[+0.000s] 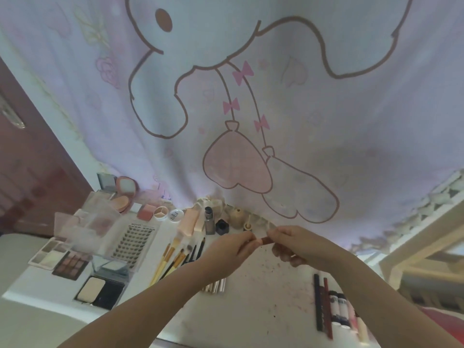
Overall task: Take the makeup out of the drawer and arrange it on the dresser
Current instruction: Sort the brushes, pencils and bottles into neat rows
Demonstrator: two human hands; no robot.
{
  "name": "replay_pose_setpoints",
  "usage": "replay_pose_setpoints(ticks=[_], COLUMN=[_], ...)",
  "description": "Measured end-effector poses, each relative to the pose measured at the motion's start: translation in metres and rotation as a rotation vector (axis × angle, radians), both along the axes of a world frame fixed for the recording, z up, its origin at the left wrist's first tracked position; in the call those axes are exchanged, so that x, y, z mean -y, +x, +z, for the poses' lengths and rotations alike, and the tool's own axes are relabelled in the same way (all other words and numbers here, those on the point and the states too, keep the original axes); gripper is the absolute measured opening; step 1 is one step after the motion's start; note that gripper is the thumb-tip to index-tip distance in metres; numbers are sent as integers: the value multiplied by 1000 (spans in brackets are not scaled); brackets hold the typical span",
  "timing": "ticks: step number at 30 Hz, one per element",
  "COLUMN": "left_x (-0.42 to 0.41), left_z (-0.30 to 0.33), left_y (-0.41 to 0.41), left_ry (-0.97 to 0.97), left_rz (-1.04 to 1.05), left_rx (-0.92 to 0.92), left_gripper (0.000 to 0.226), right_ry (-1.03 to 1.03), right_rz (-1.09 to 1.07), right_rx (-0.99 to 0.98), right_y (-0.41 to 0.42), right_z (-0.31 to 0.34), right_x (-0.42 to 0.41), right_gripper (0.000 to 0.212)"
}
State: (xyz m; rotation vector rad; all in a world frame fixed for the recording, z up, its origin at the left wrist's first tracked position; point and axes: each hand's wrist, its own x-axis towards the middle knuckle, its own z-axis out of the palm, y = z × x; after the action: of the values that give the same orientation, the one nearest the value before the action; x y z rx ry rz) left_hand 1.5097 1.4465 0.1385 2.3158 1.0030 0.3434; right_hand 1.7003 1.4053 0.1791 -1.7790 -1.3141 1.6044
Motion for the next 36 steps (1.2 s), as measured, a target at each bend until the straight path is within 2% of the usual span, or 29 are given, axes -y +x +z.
replay_pose_setpoints(ticks=[2,3,7,8,11,12,16,17,21,25,29,33,34,36], left_x=[-1,-1,-2,-2,-3,-2,-3,-3,-3,-2,-2,-2,-2,-3], left_z=[2,3,2,2,-1,-2,-6,-7,-7,-9,-10,-12,-12,-13], left_y=[1,1,1,1,2,3,3,4,6,6,7,8,7,7], left_ry=[9,17,38,35,37,41,46,42,57,66,50,69,67,68], left_rz=[-16,-22,-23,-20,-17,-20,-13,-4,-6,1,6,0,2,-1], left_rx=[10,9,-3,10,19,8,-15,-10,9,-7,13,-6,-10,-16], left_gripper=[23,24,31,32,32,32,33,34,33,32,32,32,31,29], right_ry=[-46,-46,-5,-12,-66,-72,-26,-31,-80,-35,-72,-40,-51,-87], right_rz=[2,9,26,17,13,18,35,24,17,22,-13,17,13,-4], right_rx=[35,32,-39,-27,33,36,-51,-53,17,-57,-26,-62,-76,-57], right_y=[-1,0,5,5,4,5,12,13,11,18,17,22,22,21], right_z=[3,4,5,6,4,4,3,4,2,-1,-2,-1,0,1], right_x=[-1,-2,-2,-2,-2,-2,-2,-2,-4,-3,-2,-1,-1,0], right_gripper=[51,50,20,21,49,51,18,18,49,25,47,24,24,38])
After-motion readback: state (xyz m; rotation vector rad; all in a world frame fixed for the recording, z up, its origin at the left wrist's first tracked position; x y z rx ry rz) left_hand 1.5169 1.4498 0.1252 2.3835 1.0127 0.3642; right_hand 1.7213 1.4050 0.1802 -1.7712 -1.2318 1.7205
